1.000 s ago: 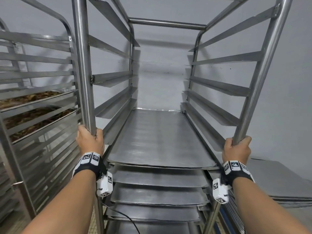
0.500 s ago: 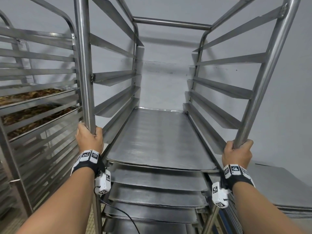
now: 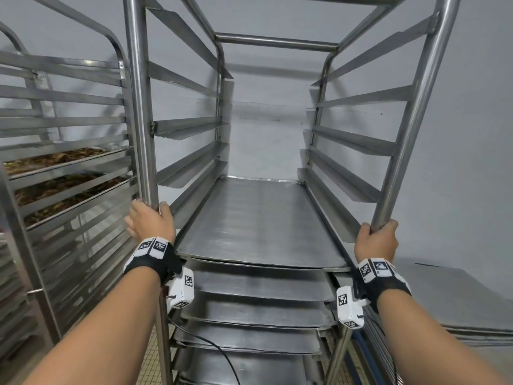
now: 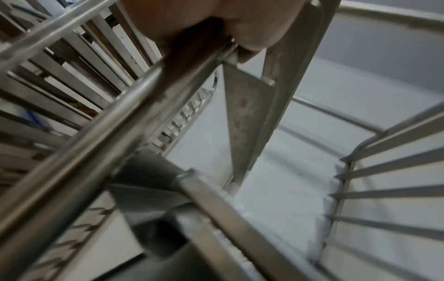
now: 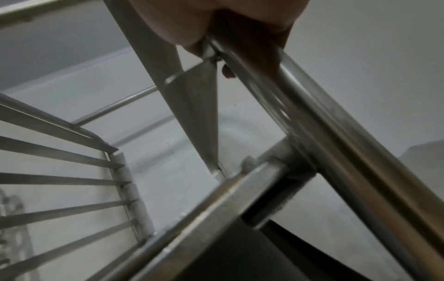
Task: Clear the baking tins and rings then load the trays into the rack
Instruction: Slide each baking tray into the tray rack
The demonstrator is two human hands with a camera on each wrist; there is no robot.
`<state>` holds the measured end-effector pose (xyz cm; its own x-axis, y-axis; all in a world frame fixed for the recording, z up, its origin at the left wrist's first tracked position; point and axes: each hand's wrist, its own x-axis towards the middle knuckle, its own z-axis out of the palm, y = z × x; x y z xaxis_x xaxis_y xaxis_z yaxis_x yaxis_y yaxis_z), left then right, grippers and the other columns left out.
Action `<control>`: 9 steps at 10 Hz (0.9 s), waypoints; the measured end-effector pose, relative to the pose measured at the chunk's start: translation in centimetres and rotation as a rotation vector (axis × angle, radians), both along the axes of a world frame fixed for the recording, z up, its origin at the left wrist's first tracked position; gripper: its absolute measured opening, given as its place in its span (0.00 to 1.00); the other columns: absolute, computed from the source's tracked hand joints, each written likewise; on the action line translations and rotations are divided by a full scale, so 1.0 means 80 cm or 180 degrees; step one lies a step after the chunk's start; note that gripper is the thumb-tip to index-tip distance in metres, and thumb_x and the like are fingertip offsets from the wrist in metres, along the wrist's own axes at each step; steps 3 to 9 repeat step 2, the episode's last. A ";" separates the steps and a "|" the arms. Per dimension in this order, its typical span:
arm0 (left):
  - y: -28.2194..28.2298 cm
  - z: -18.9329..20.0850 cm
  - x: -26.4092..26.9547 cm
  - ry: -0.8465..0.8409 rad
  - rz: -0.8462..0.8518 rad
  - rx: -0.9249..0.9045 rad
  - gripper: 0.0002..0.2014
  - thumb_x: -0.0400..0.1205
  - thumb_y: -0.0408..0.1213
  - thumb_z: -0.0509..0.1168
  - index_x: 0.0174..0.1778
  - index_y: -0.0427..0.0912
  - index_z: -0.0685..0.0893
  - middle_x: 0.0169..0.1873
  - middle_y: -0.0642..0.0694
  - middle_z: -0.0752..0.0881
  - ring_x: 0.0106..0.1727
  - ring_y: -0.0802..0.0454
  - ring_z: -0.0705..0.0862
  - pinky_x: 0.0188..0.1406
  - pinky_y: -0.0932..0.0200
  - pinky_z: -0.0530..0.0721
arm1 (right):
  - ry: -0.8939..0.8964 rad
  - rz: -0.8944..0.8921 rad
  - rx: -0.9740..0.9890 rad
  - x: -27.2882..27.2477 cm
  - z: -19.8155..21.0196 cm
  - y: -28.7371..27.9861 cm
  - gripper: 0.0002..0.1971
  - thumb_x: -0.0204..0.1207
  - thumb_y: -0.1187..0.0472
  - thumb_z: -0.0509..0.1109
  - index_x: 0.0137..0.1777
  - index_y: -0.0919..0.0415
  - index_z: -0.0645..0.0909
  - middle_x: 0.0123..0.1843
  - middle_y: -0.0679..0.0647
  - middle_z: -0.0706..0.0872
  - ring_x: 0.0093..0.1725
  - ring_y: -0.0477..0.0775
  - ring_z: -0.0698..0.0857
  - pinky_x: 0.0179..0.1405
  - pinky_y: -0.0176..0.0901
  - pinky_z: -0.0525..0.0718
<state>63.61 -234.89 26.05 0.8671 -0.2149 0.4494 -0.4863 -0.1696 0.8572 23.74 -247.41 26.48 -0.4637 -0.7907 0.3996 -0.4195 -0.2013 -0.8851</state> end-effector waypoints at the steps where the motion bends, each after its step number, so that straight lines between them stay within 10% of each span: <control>1: 0.016 0.015 -0.028 -0.0170 -0.0050 -0.0573 0.29 0.80 0.42 0.69 0.74 0.36 0.69 0.70 0.33 0.72 0.71 0.35 0.68 0.70 0.39 0.69 | 0.0221 -0.0117 0.0066 -0.004 0.025 0.017 0.25 0.74 0.59 0.74 0.69 0.63 0.72 0.67 0.67 0.78 0.69 0.72 0.73 0.66 0.64 0.74; 2: 0.052 0.008 -0.055 -0.1143 -0.0462 -0.0662 0.28 0.81 0.38 0.70 0.75 0.38 0.69 0.68 0.37 0.73 0.69 0.40 0.69 0.68 0.47 0.69 | 0.0182 0.0261 -0.0848 -0.014 0.069 0.064 0.32 0.72 0.57 0.77 0.76 0.53 0.71 0.75 0.57 0.73 0.75 0.63 0.67 0.72 0.63 0.70; 9: 0.052 0.008 -0.055 -0.1143 -0.0462 -0.0662 0.28 0.81 0.38 0.70 0.75 0.38 0.69 0.68 0.37 0.73 0.69 0.40 0.69 0.68 0.47 0.69 | 0.0182 0.0261 -0.0848 -0.014 0.069 0.064 0.32 0.72 0.57 0.77 0.76 0.53 0.71 0.75 0.57 0.73 0.75 0.63 0.67 0.72 0.63 0.70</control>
